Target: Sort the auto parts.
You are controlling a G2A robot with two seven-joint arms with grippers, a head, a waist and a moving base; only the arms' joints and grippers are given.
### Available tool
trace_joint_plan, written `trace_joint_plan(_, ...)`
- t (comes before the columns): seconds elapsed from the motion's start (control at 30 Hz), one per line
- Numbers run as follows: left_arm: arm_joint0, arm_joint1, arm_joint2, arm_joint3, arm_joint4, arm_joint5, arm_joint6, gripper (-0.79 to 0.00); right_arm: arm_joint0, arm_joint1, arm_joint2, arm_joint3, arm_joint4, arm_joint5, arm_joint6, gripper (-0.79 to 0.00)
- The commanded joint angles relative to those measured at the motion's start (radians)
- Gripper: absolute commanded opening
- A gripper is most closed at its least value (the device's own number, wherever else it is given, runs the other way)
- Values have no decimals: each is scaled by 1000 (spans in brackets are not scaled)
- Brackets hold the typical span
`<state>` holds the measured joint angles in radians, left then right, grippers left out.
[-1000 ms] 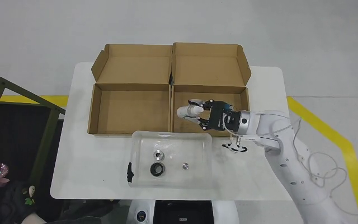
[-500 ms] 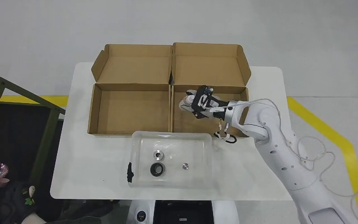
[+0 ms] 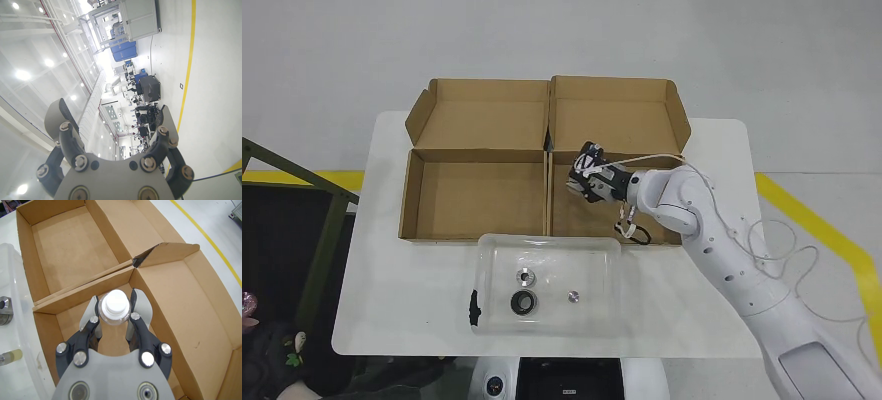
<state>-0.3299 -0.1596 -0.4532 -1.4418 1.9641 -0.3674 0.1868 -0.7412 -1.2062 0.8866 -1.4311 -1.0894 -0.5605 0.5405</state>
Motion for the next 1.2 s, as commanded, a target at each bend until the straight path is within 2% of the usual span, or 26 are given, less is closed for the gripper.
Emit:
trace_joint_plan(0.0, 0, 0, 0, 0, 0, 0, 0, 0, 11, -4, -8, 18, 4, 0, -1, -785)
trace_joint_plan(0.3, 0, 0, 0, 0, 0, 0, 0, 0, 49, -23, -39, 87, -2, 15, 16, -785)
trace_joint_plan(0.33, 0, 0, 0, 0, 0, 0, 0, 0, 53, -24, -40, 93, 0, 14, 17, -733)
trace_joint_plan(0.37, 0, 0, 0, 0, 0, 0, 0, 0, 56, -26, -42, 98, 0, 14, 17, -640)
trace_joint_plan(0.43, 0, 0, 0, 0, 0, 0, 0, 0, 61, -28, -44, 106, 3, 10, 17, -576)
trace_joint_plan(0.47, 0, 0, 0, 0, 0, 0, 0, 0, 62, -29, -44, 109, 4, 9, 17, -453)
trace_joint_plan(0.5, 0, 0, 0, 0, 0, 0, 0, 0, 64, -30, -45, 112, 5, 8, 17, -382)
trace_joint_plan(0.6, 0, 0, 0, 0, 0, 0, 0, 0, 66, -32, -43, 115, 9, 2, 16, -252)
trace_joint_plan(0.7, 0, 0, 0, 0, 0, 0, 0, 0, 61, -30, -35, 103, 7, -18, -5, -52)
trace_joint_plan(0.73, 0, 0, 0, 0, 0, 0, 0, 0, 58, -29, -30, 98, 6, -23, -10, -12)
trace_joint_plan(0.93, 0, 0, 0, 0, 0, 0, 0, 0, 3, -9, 26, -37, -28, -54, -48, 0)
trace_joint_plan(1.17, 0, 0, 0, 0, 0, 0, 0, 0, -128, 23, 121, -264, 3, -78, -34, 0)
